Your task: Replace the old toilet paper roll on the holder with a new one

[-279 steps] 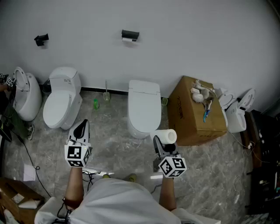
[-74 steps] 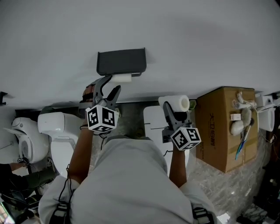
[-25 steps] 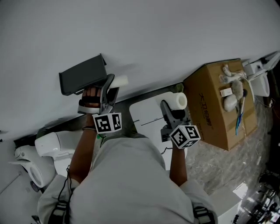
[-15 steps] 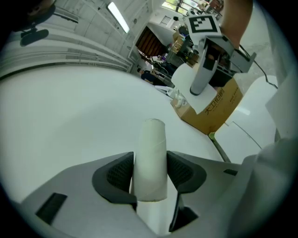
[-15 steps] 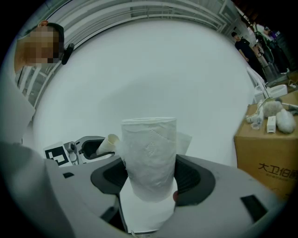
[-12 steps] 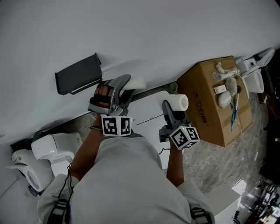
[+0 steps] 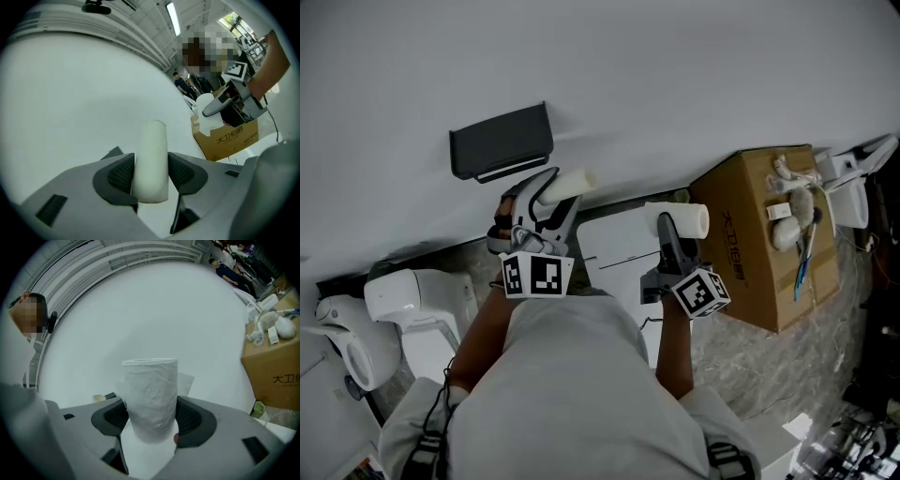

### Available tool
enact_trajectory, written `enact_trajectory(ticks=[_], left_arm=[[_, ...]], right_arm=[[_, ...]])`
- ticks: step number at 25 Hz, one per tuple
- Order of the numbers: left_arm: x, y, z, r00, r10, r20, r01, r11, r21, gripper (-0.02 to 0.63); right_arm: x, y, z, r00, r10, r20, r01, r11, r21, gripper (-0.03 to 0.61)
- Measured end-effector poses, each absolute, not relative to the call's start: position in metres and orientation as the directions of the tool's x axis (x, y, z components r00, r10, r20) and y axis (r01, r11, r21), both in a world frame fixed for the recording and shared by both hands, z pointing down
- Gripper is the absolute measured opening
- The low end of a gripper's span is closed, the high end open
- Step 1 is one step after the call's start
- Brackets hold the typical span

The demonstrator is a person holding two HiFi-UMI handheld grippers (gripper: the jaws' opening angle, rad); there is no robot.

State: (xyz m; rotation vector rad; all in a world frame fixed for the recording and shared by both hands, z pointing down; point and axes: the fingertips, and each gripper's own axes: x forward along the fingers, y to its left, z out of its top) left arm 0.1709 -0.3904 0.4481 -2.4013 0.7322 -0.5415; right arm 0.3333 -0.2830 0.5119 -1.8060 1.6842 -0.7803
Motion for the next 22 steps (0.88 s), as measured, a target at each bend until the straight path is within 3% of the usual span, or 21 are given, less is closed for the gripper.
enact_trajectory(ticks=[4,7,10,22], left_arm=[[0.127,-0.396,0.432,0.731,-0.663,0.162,-0.482,-0.669,-0.565,0.235],[0.095,-0.398,0.421,0.699,-0.702,0.136,-0.534,-0.639,-0.554,0.235],[0.061,-0.402,0.418,0.660,-0.740,0.129,-0.583,-0.612,-0.535,0.235],[-0.041,-0.411,0.404,0.524,-0.846,0.095,-0.711,-0.496,-0.497,0.235]], right_arm=[[0.328,-0.290,0.500,0.059,-0.997,0.049,-0.663,-0.075,-0.745,0.295],[0.320,-0.294,0.504,0.103,-0.993,0.060,-0.515,-0.105,-0.851,0.295],[0.307,-0.304,0.497,0.112,-0.994,0.003,-0.400,-0.048,-0.915,0.295],[0.274,-0.345,0.480,0.057,-0.992,-0.111,-0.228,0.095,-0.969,0.293]])
